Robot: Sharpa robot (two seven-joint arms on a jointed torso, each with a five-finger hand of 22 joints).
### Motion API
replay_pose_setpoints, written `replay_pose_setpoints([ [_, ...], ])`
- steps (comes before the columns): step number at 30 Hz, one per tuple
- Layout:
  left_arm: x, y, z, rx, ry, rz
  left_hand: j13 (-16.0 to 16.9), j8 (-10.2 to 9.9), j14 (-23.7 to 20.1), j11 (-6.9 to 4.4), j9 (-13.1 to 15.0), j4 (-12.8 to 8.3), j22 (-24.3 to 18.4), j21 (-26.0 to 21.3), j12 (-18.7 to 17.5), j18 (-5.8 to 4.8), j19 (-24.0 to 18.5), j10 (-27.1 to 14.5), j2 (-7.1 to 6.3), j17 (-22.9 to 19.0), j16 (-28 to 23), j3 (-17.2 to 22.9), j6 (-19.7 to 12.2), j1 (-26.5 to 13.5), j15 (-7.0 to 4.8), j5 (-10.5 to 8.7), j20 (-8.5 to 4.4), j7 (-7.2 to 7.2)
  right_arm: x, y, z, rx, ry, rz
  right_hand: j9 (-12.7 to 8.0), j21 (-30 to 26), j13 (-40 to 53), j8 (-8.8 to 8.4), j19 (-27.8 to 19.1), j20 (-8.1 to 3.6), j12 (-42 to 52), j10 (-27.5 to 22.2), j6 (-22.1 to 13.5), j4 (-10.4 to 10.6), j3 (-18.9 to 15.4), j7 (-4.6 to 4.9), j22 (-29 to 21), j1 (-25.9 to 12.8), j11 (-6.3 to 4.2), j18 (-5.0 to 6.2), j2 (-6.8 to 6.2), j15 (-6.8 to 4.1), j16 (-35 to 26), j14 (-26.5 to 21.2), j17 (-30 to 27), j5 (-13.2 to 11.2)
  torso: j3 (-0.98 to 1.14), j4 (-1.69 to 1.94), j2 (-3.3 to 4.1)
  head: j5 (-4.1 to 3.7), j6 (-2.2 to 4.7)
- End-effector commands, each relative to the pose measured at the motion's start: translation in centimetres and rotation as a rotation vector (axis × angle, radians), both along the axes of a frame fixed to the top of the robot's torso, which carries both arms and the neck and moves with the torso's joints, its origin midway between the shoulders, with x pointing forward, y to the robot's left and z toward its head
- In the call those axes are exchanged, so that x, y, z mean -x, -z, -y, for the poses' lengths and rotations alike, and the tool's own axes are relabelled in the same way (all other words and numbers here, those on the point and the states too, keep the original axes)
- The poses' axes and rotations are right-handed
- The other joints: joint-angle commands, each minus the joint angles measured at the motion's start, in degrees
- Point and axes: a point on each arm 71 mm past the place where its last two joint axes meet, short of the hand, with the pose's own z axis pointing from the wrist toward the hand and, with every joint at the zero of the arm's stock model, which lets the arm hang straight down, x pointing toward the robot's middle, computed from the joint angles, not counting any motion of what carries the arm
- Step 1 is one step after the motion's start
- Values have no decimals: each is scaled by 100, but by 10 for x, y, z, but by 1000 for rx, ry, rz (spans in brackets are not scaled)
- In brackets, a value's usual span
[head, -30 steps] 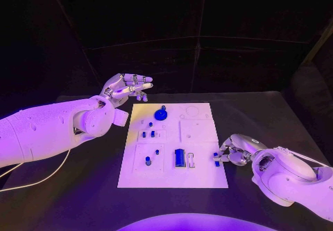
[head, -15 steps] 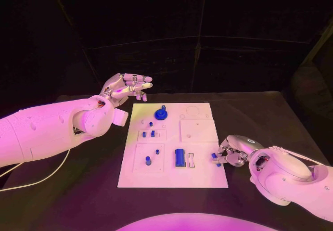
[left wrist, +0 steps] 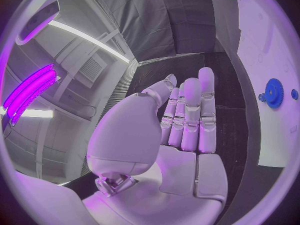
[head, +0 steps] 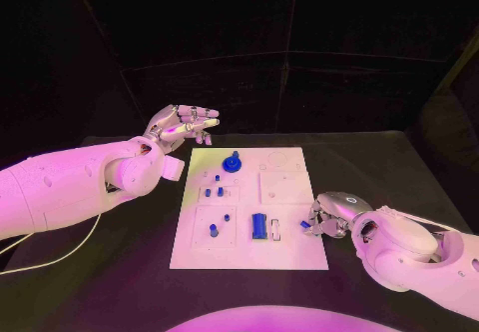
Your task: Assemble the parts on the task board
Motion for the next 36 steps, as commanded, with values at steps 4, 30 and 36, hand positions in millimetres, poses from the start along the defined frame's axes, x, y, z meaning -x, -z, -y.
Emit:
replay_pose_setpoints([
  [4, 0, -1, 1, 11, 9, 8, -7, 20, -51, 16, 6, 3, -5, -17, 13, 79, 10, -43, 50, -5, 22, -21, -29, -14, -1, 10, 31, 6, 6, 11, 3, 113, -30, -32, -9, -16, -16, -106, 267, -37, -61, -72, 39, -49, 114, 15, 1130, 132, -15, -53, 107, -31, -25, 290, 9, 941, 3, -11, -4, -1, 3],
  [30, 0, -1, 2, 11, 13, 6, -7, 20, -51, 16, 6, 3, -5, -17, 13, 79, 10, -43, 50, -5, 22, -21, -29, -14, -1, 10, 31, 6, 23, -16, -17, -202, 53, 42, 56, 112, 113, -198, 395, -98, 130, 91, 237, 254, 739, -92, 1278, -200, -92, -99, -57, -101, 83, 332, 188, 1668, -7, -2, 6, 14, 64],
  [36, 1, -1, 2, 12, 13, 6, -7, 20, -51, 16, 6, 3, -5, -17, 13, 79, 10, -43, 50, -5, 22, -21, -29, -14, -1, 10, 31, 6, 21, -13, -28, -251, 71, -2, 70, 116, 128, -211, 398, -102, 149, 113, 256, 359, 817, -100, 1283, -308, -98, -101, -127, -106, 93, 336, 205, 1644, -2, -2, 5, 20, 55],
])
